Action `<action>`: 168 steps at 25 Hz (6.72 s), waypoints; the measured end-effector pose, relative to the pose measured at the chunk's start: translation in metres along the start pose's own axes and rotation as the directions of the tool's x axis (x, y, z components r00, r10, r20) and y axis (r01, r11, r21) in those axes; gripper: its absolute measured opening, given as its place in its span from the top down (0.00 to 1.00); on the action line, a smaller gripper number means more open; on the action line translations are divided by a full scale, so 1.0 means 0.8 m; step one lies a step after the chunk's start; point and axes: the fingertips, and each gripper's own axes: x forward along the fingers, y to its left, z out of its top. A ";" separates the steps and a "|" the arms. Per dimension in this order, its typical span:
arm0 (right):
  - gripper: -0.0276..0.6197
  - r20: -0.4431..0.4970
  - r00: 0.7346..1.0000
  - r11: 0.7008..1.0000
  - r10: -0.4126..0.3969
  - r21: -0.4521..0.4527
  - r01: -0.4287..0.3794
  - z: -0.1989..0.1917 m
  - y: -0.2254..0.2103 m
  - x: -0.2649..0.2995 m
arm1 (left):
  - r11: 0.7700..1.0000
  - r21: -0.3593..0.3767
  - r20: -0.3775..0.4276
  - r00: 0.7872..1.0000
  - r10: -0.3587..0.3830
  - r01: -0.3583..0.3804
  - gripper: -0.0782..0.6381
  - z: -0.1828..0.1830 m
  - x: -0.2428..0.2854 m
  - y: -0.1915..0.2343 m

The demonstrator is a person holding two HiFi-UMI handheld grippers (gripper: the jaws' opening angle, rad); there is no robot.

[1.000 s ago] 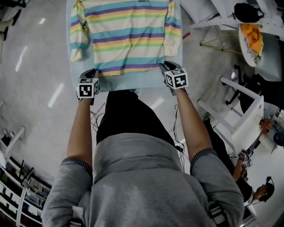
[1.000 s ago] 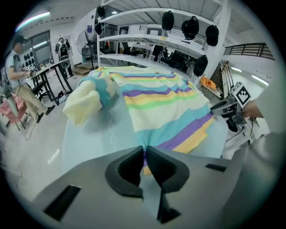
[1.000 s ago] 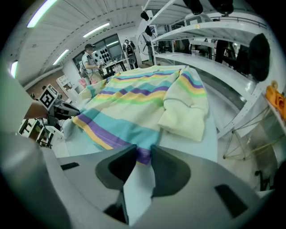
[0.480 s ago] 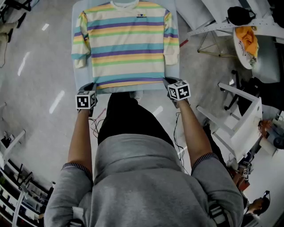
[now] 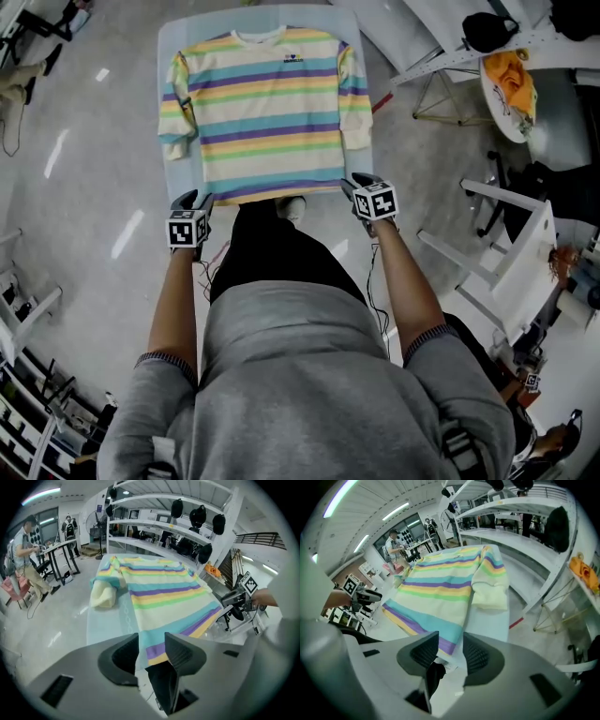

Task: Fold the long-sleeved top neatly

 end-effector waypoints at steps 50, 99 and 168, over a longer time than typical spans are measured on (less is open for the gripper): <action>0.55 0.114 0.894 0.804 -0.433 0.499 0.325 0.123 -0.141 0.031 | 0.779 0.444 -0.014 0.873 -0.487 0.442 0.46 0.339 0.159 -0.325; 0.90 0.353 0.853 0.868 0.385 0.176 -0.465 0.443 -0.210 -0.228 | 0.965 0.218 0.413 0.881 -0.229 0.148 0.46 0.521 0.009 -0.307; 0.59 -0.045 0.911 0.904 0.410 -0.118 -0.412 0.549 0.248 0.162 | 0.995 -0.098 0.204 0.979 0.003 0.018 0.46 0.253 -0.006 0.148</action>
